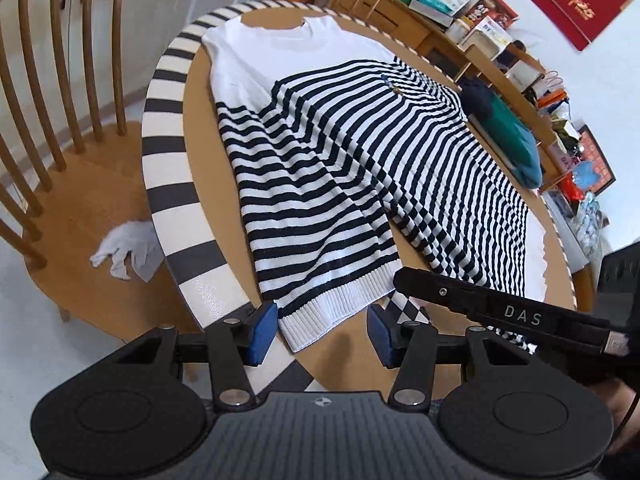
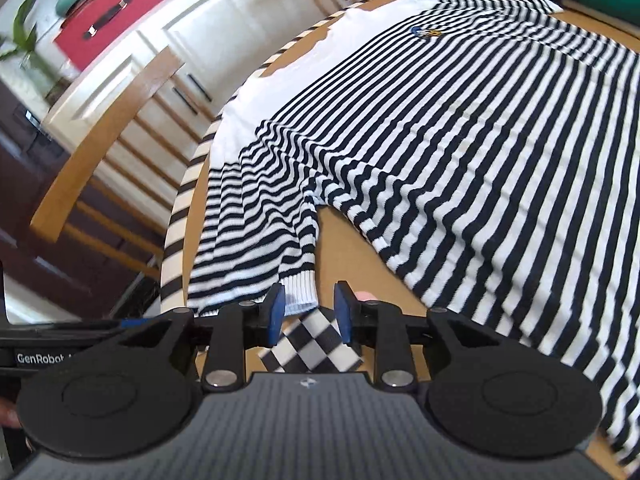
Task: Fold clothes
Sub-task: 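Grasp the white hem with the left gripper while the right gripper grasps it too, then lift the hem with both grippers and fold it up toward the collar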
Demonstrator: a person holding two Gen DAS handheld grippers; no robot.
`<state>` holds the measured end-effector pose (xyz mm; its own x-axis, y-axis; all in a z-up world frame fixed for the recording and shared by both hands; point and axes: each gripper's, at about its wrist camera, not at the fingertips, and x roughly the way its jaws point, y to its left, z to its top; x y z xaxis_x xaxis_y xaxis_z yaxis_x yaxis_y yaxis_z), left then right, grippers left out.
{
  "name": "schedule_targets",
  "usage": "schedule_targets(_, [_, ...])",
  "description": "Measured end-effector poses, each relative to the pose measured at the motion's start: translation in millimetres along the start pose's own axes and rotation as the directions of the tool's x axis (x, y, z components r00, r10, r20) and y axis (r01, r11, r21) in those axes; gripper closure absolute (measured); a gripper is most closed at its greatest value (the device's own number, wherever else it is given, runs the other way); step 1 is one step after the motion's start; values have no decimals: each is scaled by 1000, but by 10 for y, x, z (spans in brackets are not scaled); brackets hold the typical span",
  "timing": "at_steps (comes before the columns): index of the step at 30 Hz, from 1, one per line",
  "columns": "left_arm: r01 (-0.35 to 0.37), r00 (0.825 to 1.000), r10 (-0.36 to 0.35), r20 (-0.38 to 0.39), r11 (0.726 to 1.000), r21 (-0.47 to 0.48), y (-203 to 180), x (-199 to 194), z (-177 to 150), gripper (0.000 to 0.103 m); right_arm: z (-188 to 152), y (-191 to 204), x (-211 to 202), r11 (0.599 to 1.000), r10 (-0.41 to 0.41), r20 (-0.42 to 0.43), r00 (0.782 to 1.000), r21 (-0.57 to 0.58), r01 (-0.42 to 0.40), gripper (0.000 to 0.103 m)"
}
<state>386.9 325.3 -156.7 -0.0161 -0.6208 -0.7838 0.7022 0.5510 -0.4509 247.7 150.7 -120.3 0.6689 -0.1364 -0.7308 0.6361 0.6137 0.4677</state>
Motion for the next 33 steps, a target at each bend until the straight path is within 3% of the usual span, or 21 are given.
schedule_targets(3, [-3, 1000, 3, -8, 1000, -12, -16, -25, 12, 54, -7, 61, 45, 1000, -6, -14, 1000, -1, 6, 85])
schedule_targets(4, [-10, 1000, 10, -7, 1000, -4, -27, -13, 13, 66, -13, 89, 51, 1000, -18, -18, 1000, -21, 17, 85])
schedule_targets(5, [-4, 1000, 4, -8, 1000, -10, -17, 5, 13, 85, -18, 114, 52, 999, -27, -19, 999, -37, 26, 87])
schedule_targets(8, [13, 1000, -13, -11, 1000, -28, 14, 56, 13, 93, -24, 134, 53, 998, -36, -28, 999, -45, 35, 96])
schedule_targets(14, [35, 999, -34, 5, 999, -26, 91, -72, 88, 96, -2, 278, -38, 997, -30, -4, 1000, -64, 30, 100])
schedule_targets(23, [81, 992, -90, 84, 991, 103, 179, -685, 310, 96, -17, 766, -171, 999, 2, 12, 1000, -54, -1, 100])
schedule_targets(29, [123, 976, -161, 146, 963, 239, -38, -998, 610, 96, 51, 816, -345, 994, 37, 106, 994, 98, -48, 100])
schedule_targets(33, [113, 973, -172, 154, 936, 333, -315, -865, 1001, 96, 282, 585, -339, 972, 46, 162, 986, 220, -81, 100])
